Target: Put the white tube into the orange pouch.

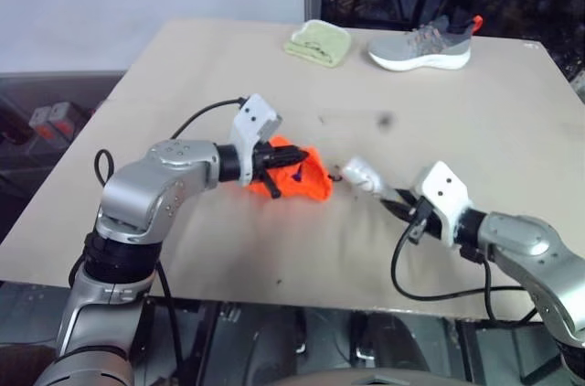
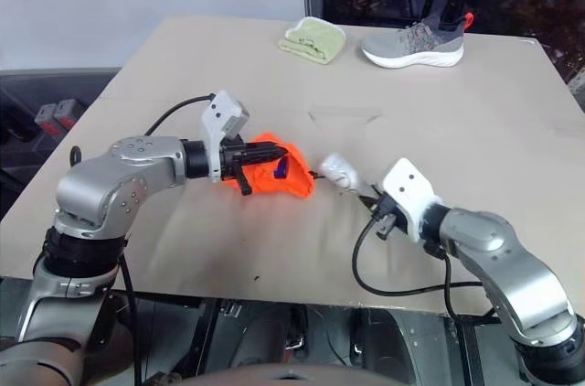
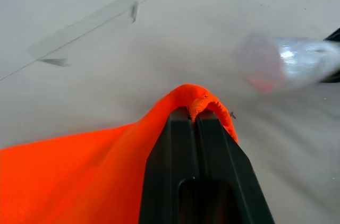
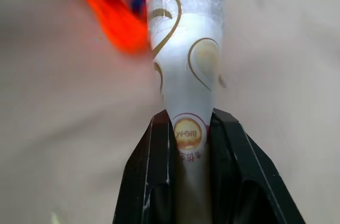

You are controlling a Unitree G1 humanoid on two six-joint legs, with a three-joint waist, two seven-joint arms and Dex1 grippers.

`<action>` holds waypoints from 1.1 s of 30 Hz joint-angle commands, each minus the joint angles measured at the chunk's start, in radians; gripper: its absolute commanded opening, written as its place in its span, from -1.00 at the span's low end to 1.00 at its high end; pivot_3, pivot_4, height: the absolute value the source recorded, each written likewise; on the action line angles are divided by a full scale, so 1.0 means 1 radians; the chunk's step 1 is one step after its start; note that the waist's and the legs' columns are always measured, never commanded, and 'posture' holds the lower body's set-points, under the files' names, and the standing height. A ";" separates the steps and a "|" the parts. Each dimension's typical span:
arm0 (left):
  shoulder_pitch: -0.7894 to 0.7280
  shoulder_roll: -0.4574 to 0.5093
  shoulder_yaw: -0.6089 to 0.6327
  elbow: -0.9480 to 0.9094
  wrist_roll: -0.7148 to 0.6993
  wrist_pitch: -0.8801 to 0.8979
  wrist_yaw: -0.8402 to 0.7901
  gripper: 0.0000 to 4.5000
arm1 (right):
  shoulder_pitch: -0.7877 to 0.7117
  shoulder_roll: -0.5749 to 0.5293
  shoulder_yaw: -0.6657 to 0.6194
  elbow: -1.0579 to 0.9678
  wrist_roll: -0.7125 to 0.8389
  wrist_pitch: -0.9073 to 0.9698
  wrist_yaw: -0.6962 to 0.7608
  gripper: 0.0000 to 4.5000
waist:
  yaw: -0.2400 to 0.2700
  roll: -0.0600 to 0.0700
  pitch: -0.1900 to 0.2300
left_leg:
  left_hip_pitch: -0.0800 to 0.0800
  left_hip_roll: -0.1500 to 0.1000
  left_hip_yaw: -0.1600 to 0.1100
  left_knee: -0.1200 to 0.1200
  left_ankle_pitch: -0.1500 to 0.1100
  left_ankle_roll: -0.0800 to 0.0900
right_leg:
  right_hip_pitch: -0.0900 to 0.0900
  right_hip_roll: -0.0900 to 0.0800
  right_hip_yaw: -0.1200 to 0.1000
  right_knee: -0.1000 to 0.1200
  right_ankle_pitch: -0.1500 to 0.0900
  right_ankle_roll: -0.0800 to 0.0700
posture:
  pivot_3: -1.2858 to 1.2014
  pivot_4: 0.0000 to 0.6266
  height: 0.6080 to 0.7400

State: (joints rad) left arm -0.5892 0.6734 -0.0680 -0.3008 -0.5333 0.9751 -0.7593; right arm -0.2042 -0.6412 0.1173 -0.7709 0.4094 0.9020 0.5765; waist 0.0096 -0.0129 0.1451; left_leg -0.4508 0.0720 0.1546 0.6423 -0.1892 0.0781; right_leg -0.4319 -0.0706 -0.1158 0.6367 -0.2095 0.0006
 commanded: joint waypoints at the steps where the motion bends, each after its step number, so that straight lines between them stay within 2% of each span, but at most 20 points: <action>1: -0.031 0.002 0.004 -0.010 0.005 -0.014 0.000 -1.00 | -0.071 -0.009 0.057 -0.016 0.044 -0.005 0.069 -0.73 | 0.005 0.000 0.000 | 0.000 0.000 0.000 0.000 0.000 0.000 | 0.000 0.000 0.000 0.000 0.000 0.000 | 0.03 -0.52 1.00; 4: -0.035 0.003 0.001 -0.014 0.003 -0.012 -0.003 -1.00 | -0.139 -0.010 0.120 0.046 0.030 -0.018 0.104 -0.73 | 0.006 0.000 0.000 | -0.001 -0.001 0.000 0.000 0.000 0.000 | 0.000 -0.001 -0.001 -0.001 0.000 0.000 | 0.03 -0.52 1.00; 8: -0.030 0.013 0.004 -0.047 -0.020 -0.008 -0.022 -1.00 | -0.241 0.041 0.199 0.191 -0.023 -0.046 0.101 -0.73 | 0.001 -0.001 0.001 | -0.001 -0.001 0.000 0.001 0.000 0.000 | 0.000 -0.001 -0.001 -0.001 0.000 0.000 | 0.03 -0.52 1.00; 13: 0.031 0.089 -0.002 -0.113 -0.034 -0.005 -0.080 -1.00 | -0.263 0.068 0.185 0.265 -0.028 -0.053 0.111 -0.73 | 0.002 -0.001 0.001 | -0.001 -0.001 0.001 0.000 0.003 -0.004 | 0.000 0.000 -0.001 0.001 0.001 0.001 | 0.03 -0.52 1.00; 20: 0.064 0.109 -0.012 -0.153 -0.039 -0.020 -0.101 -1.00 | -0.289 0.079 0.185 0.300 -0.040 -0.027 0.102 -0.73 | 0.003 -0.001 0.002 | -0.001 -0.001 0.001 0.000 0.002 -0.004 | -0.001 -0.001 -0.002 0.001 0.000 0.000 | 0.03 -0.52 1.00; 33: -0.001 0.050 -0.045 -0.137 -0.010 -0.046 -0.070 -1.00 | -0.520 0.307 0.275 0.442 -0.118 0.114 -0.031 -0.73 | 0.000 -0.001 0.002 | -0.002 -0.001 0.003 0.000 0.003 -0.004 | -0.002 0.001 -0.003 0.002 0.002 0.003 | 0.03 -0.52 1.00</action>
State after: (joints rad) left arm -0.5709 0.7303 -0.1204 -0.4179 -0.5403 0.9534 -0.8288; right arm -0.6818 -0.3562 0.3867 -0.3218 0.3050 1.0244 0.5610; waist 0.0094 -0.0143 0.1469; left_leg -0.4529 0.0708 0.1575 0.6426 -0.1860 0.0740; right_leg -0.4337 -0.0700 -0.1184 0.6391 -0.2072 0.0035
